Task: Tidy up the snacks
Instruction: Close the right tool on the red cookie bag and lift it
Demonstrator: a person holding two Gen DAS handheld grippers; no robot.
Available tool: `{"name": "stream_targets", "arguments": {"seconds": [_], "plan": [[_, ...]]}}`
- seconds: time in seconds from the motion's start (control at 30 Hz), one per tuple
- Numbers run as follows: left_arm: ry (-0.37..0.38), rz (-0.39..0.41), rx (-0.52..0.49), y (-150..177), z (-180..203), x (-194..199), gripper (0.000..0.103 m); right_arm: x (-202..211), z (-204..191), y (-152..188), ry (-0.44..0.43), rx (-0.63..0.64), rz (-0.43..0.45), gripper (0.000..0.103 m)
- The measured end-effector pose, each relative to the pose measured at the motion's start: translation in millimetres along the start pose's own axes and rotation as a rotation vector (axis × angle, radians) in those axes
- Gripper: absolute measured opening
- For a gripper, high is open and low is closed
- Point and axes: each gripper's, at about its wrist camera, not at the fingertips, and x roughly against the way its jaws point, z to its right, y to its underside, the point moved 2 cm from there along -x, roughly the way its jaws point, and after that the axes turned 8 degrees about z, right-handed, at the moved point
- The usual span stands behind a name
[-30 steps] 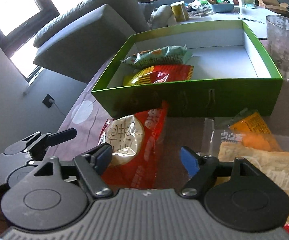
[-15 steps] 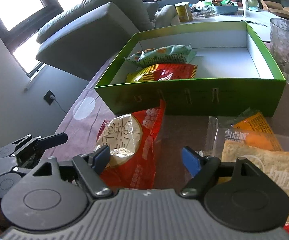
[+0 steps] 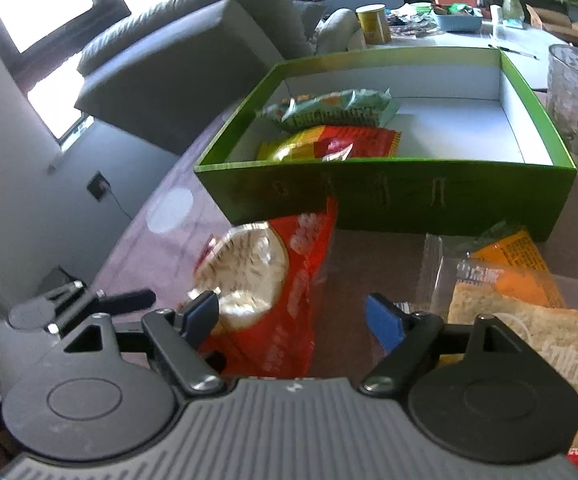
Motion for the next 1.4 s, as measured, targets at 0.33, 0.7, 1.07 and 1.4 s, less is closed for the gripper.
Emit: {"name": "stream_targets", "arguments": {"seconds": [0.33, 0.7, 1.07, 1.4], "plan": [[0.054, -0.049, 0.095, 2, -6, -24, 0.101, -20, -7, -2, 0.003, -0.004, -0.052, 0.071], [0.091, 0.045, 0.016, -5, 17, -27, 0.091, -25, -13, 2, -0.073, 0.009, -0.089, 0.066], [0.104, 0.062, -0.012, -14, 25, -12, 0.081, -9, -2, -3, -0.056, -0.028, -0.057, 0.055], [0.037, -0.030, 0.102, -2, 2, -22, 0.092, -11, 9, -2, 0.001, 0.014, -0.049, 0.055]]}}
